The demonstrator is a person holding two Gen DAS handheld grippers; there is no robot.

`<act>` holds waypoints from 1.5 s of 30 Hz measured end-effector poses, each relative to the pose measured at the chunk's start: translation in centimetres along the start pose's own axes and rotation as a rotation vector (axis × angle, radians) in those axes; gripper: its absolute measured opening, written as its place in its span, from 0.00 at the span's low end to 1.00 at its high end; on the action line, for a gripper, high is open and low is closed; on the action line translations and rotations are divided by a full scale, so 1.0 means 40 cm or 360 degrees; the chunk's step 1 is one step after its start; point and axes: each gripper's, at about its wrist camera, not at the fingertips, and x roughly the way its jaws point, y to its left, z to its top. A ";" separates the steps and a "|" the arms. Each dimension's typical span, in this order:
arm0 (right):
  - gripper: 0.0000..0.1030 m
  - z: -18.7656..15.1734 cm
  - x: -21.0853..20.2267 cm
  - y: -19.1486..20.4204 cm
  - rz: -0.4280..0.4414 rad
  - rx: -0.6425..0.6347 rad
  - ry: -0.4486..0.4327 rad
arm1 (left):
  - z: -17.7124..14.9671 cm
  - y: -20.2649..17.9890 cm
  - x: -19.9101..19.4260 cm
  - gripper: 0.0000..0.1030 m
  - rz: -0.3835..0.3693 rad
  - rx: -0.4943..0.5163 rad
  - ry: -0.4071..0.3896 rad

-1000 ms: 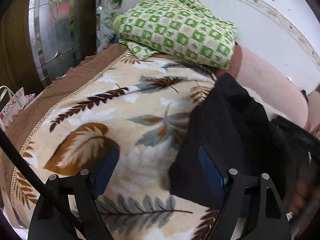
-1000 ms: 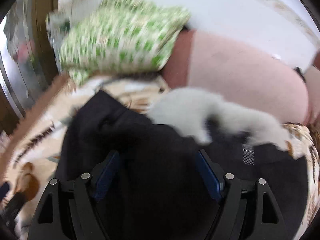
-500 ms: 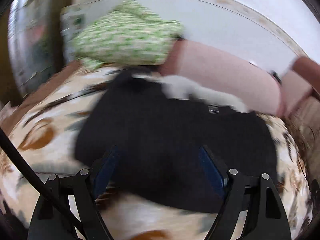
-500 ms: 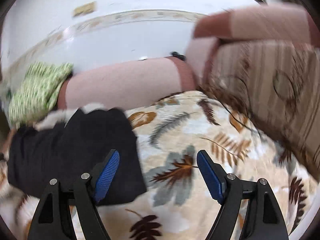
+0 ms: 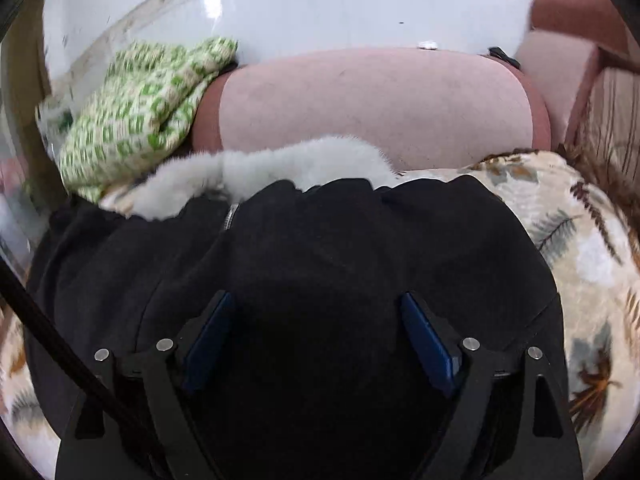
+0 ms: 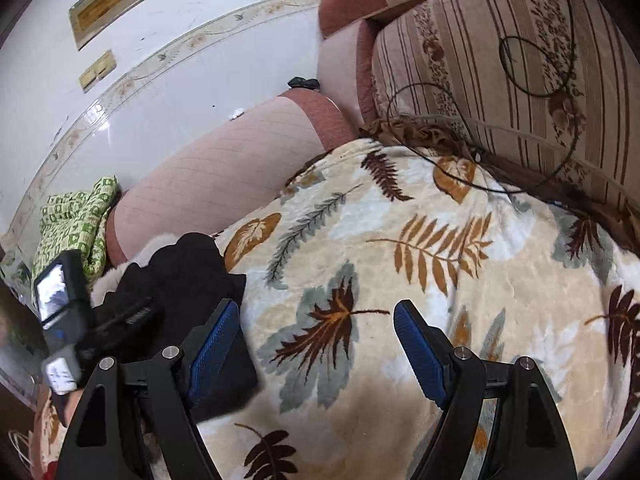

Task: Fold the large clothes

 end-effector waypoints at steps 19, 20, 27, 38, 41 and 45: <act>0.81 -0.080 0.112 0.192 0.0010 -0.0312 0.0085 | -0.120 0.507 -0.508 0.96 0.0312 -0.0216 -0.0513; 0.81 -0.088 0.114 0.213 0.0025 -0.0337 0.0076 | -0.123 0.528 -0.528 0.96 0.0305 -0.0230 -0.0532; 0.81 -0.163 0.132 0.378 0.0147 -0.0573 0.0082 | -0.149 0.620 -0.629 0.96 0.0300 -0.0215 -0.0559; 0.81 -0.209 0.099 0.400 0.0154 -0.0614 0.0107 | -0.185 0.635 -0.698 0.97 0.0272 -0.0208 -0.0608; 0.81 -0.195 0.092 0.383 0.0144 -0.0561 0.0104 | -0.175 0.670 -0.643 0.97 0.0182 -0.0278 -0.0474; 0.88 -0.151 0.124 0.322 0.0160 -0.0390 0.0200 | -0.155 0.729 -0.498 0.97 0.0035 -0.0290 -0.0198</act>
